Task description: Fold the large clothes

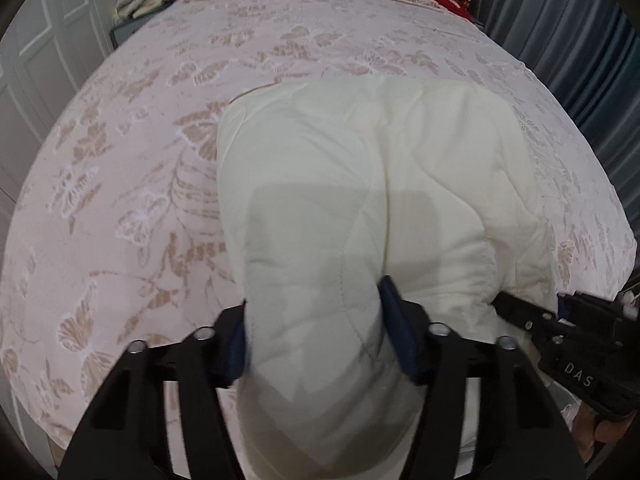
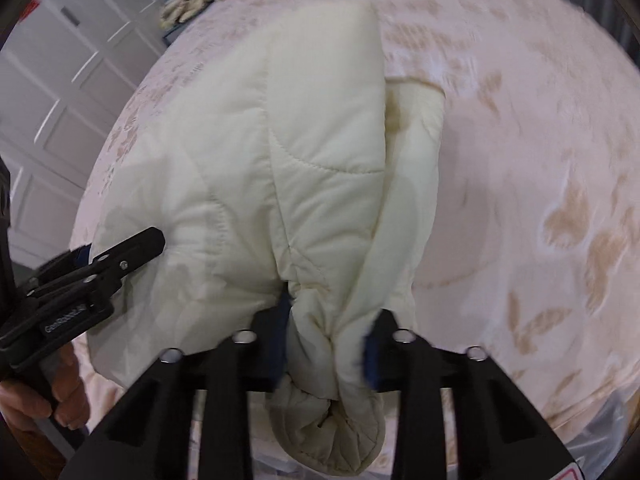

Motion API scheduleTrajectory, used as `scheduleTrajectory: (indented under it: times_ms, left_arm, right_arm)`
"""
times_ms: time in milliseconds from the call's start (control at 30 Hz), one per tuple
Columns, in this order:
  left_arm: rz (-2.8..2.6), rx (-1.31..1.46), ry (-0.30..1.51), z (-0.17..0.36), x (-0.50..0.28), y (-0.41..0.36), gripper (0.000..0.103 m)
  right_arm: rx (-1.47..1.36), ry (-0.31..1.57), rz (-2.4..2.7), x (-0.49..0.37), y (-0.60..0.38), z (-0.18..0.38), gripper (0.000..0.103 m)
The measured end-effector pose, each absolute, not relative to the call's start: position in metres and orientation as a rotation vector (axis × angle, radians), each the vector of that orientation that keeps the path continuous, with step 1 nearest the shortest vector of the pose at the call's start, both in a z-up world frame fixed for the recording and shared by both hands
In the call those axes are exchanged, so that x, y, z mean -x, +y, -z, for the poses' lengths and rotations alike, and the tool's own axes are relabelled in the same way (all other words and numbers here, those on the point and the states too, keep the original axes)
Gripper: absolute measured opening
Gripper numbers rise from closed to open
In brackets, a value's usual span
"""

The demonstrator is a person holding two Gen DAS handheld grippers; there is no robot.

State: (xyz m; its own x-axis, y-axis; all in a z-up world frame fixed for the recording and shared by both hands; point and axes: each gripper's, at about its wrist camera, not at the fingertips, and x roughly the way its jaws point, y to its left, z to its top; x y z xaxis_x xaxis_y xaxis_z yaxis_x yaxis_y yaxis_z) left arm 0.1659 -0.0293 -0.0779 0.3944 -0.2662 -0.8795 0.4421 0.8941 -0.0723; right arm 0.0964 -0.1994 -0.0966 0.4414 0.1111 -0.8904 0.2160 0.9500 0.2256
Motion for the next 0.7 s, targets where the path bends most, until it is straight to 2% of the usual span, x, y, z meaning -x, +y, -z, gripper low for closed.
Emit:
scheduleTrajectory:
  times_ms: [100, 367, 500, 600, 700]
  left_arm:
    - [0.45, -0.167, 1.044, 0.063, -0.168, -0.02, 0.041]
    - [0.402, -0.172, 0.894, 0.021, -0.187, 0.002, 0.039]
    - [0.385, -0.222, 0.844, 0.02, -0.203, 0.002, 0.039]
    - [0.383, -0.252, 0.88, 0.047, -0.219, 0.0, 0.041]
    - [0.349, -0.266, 0.953, 0.079, -0.226, 0.0, 0.051]
  right_arm:
    - [-0.21, 1.027, 0.058, -0.1, -0.181, 0.068, 0.022]
    - [-0.102, 0.88, 0.019, -0.128, -0.159, 0.026, 0.021]
    - [-0.158, 0.882, 0.013, -0.15, -0.159, 0.036, 0.021]
    - [-0.217, 0.941, 0.029, -0.164, -0.162, 0.066, 0.023]
    - [-0.278, 1.015, 0.046, -0.167, -0.167, 0.097, 0.034]
